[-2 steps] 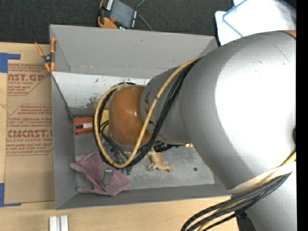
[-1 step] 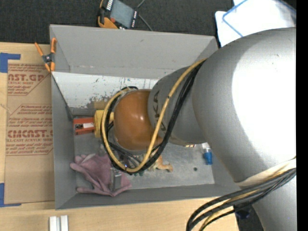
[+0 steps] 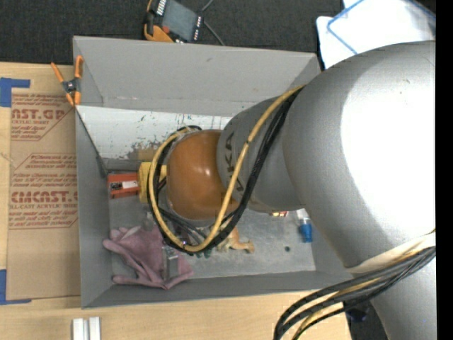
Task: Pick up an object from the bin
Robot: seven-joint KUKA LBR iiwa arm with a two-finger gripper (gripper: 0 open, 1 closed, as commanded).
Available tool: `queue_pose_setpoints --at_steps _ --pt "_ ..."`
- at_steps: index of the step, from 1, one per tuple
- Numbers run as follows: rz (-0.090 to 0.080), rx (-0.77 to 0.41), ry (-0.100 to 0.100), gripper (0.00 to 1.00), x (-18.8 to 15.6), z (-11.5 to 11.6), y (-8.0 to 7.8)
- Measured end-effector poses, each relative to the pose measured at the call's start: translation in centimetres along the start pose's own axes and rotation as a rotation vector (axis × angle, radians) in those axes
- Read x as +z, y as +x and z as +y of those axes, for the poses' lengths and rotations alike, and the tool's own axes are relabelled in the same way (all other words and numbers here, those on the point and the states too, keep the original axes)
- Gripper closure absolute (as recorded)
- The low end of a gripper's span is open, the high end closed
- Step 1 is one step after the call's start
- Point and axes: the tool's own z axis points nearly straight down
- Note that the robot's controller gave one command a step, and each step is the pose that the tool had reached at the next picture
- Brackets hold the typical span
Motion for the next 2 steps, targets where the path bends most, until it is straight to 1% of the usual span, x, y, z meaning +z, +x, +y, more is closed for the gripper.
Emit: queue_pose_setpoints --at_steps 1,2 --pt "-0.005 -0.266 0.002 0.00 0.0 0.6 0.0" --pt "-0.004 -0.367 -0.001 1.00 -0.1 1.9 1.6"
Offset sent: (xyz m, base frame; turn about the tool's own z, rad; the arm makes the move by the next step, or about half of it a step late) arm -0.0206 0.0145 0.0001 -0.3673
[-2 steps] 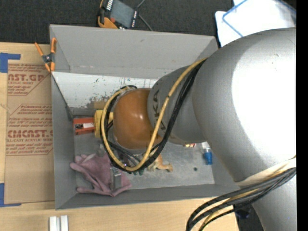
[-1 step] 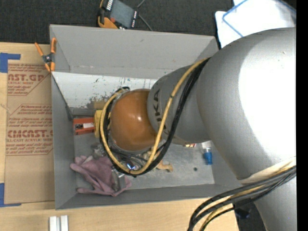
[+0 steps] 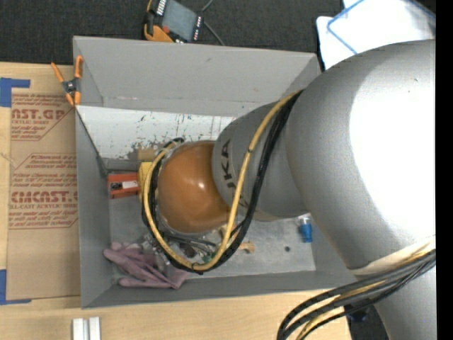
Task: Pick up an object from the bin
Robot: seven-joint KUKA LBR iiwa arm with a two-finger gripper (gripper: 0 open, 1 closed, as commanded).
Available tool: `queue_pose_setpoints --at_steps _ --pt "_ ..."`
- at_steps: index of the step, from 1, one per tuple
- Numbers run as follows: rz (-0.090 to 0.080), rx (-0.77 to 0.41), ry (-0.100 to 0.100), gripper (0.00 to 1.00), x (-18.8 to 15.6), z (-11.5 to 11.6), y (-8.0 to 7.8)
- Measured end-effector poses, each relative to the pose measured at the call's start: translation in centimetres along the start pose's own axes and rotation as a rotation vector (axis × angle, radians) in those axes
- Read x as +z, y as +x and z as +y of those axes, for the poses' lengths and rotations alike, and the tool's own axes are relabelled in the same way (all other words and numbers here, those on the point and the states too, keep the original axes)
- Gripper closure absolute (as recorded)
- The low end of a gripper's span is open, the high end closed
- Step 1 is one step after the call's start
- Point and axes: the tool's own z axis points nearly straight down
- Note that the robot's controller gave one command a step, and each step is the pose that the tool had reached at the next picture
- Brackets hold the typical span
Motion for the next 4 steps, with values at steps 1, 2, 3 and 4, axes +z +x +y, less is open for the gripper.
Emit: queue_pose_setpoints --at_steps 1,2,3,4 --pt "0.000 0.001 0.000 1.00 0.0 0.0 0.0" --pt "0.000 0.000 0.000 1.00 0.0 0.0 0.0" --pt "-0.003 -0.020 -0.002 1.00 0.0 -0.8 0.3" --pt "-0.002 0.039 -0.002 1.00 0.1 -0.4 -1.4"
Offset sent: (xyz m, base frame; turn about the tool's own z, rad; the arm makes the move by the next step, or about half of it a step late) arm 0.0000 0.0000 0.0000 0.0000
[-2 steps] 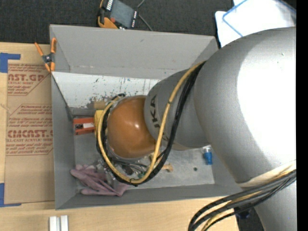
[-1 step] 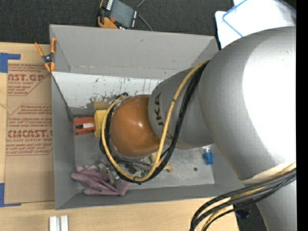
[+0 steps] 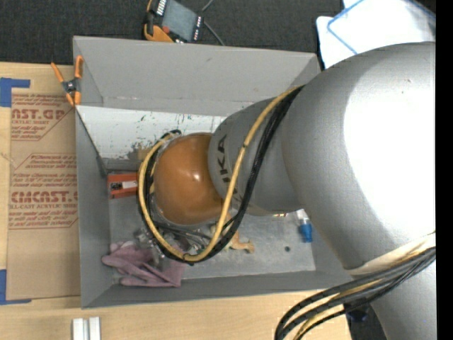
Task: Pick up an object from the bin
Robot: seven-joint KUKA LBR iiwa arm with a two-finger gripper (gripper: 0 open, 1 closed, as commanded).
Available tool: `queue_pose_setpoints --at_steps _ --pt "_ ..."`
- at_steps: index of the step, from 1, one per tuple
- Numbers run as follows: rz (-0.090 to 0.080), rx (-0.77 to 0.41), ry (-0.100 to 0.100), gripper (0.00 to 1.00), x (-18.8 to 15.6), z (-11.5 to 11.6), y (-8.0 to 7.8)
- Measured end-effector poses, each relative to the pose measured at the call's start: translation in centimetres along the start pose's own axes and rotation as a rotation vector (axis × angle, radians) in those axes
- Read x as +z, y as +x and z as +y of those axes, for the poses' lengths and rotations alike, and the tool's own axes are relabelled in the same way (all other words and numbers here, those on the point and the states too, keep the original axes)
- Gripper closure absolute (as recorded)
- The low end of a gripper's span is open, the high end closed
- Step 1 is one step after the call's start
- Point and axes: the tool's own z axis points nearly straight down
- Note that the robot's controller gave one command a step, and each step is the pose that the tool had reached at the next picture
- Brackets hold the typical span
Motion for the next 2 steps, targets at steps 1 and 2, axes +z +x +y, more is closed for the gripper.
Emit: queue_pose_setpoints --at_steps 1,2 --pt "-0.001 -0.076 -0.001 1.00 -1.89 -0.76 1.34" --pt "-0.001 -0.076 -0.001 1.00 -1.89 -0.76 1.34"
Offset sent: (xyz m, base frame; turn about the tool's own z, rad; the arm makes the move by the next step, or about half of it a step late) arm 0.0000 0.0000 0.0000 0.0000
